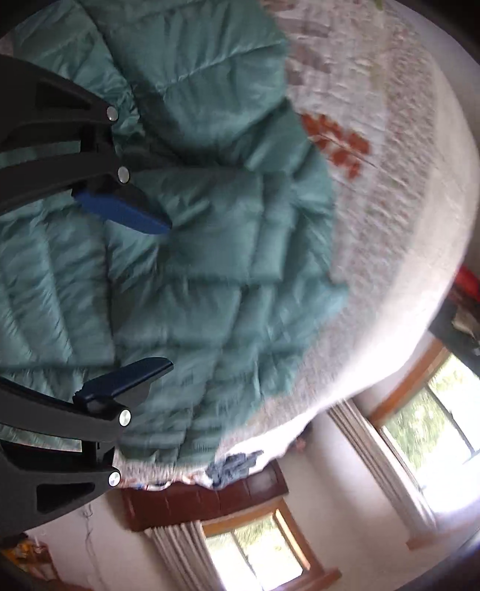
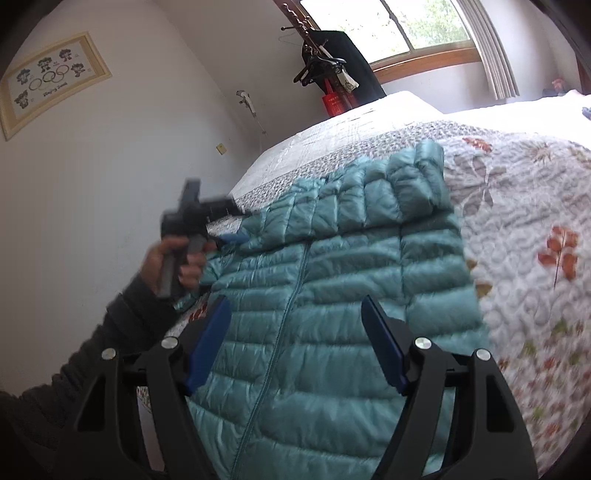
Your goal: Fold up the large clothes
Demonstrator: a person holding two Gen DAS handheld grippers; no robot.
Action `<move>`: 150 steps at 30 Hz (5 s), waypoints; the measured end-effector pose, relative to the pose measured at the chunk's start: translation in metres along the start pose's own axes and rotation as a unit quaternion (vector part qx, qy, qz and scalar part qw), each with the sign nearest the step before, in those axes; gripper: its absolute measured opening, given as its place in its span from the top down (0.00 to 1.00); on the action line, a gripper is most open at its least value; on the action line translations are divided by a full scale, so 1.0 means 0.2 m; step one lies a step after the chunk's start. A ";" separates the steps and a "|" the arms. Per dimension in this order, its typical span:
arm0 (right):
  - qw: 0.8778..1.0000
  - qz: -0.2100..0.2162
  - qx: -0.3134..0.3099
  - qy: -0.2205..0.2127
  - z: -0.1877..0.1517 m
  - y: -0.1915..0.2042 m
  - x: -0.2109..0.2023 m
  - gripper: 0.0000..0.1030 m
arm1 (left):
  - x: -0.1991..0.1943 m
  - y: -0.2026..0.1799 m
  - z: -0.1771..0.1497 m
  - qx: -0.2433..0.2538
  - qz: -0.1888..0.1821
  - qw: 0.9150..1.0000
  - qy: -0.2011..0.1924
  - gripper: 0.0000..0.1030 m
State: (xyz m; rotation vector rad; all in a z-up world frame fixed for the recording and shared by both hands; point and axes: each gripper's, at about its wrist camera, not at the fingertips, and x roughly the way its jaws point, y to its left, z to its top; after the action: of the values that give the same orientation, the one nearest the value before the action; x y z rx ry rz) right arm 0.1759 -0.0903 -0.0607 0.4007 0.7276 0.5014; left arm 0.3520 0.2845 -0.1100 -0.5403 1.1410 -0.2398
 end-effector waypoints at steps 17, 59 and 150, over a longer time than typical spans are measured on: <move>0.984 -0.125 0.071 0.105 0.64 -0.70 1.02 0.36 | 0.00 0.21 -0.04 -0.044 -0.062 0.997 -0.004 0.33; 0.988 0.061 -0.097 0.107 0.36 0.28 0.74 0.26 | -1.20 1.64 -1.15 -0.351 0.033 0.901 -0.253 0.90; 0.995 -0.054 0.071 0.044 1.12 -0.30 0.69 0.90 | -0.63 0.36 -0.22 -0.007 -0.137 0.978 -0.156 0.19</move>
State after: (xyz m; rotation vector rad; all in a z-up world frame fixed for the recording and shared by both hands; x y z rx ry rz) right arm 0.4408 -0.0995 -0.0112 0.4718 0.8675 0.3687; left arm 0.2540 0.3894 -0.0620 -0.7219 0.7633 -0.3710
